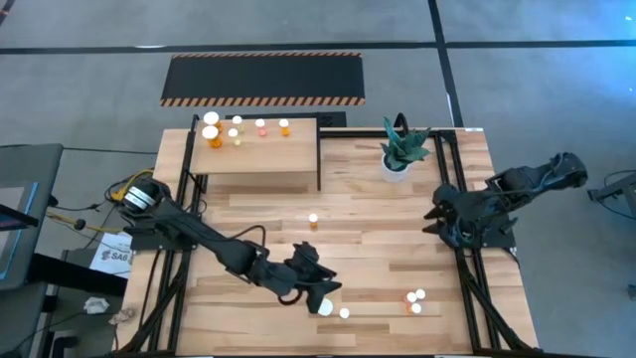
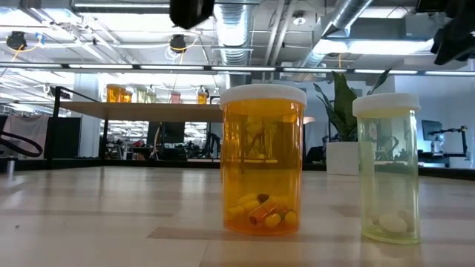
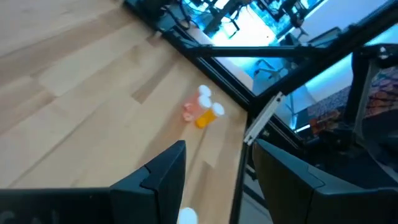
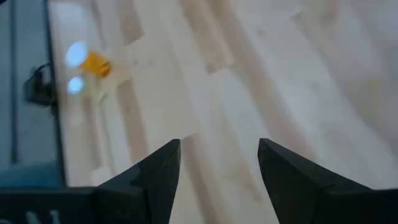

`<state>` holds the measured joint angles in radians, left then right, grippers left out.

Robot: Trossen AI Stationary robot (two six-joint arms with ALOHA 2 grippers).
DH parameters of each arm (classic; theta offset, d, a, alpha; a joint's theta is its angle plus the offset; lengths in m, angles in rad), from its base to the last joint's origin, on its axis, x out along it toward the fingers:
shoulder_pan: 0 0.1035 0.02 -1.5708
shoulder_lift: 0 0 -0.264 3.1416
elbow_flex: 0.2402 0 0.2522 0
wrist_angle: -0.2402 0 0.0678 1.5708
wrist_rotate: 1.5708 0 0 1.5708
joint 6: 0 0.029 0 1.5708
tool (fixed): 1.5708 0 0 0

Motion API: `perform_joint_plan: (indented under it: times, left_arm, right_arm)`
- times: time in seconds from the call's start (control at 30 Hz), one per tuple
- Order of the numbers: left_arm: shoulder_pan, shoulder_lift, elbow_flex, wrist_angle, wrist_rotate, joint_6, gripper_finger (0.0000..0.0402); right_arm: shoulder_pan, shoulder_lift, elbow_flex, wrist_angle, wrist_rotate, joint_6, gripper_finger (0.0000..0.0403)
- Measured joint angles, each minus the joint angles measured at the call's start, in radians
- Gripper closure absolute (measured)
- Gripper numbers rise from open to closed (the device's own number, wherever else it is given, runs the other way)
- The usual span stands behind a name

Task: Pick and place medicine bottles onto shelf by color
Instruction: Put the right pink pill bottle on the shelf aligned with the other pink pill bottle

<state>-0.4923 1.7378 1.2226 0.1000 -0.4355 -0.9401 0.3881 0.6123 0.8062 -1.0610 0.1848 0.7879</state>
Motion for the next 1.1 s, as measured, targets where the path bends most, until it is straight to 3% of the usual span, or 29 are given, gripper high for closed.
perform_joint_plan:
  times: [0.4, 0.8, 1.1]
  left_arm:
    - [-0.046, -0.007, 0.118, -0.303, 0.024, -0.071, 0.0228]
    - [-0.065, -0.007, 0.139, -0.329, 0.099, -0.033, 0.0228]
    - [-0.106, -0.007, 0.139, -0.357, 0.112, -0.001, 0.0228]
  right_arm:
    - [0.121, 0.13, -0.001, 0.081, -0.137, 0.025, 0.0165]
    - [0.189, 0.257, -0.001, 0.275, -0.145, 0.186, 0.0165]
    - [0.239, 0.376, -0.001, 0.418, -0.282, 0.317, 0.0165]
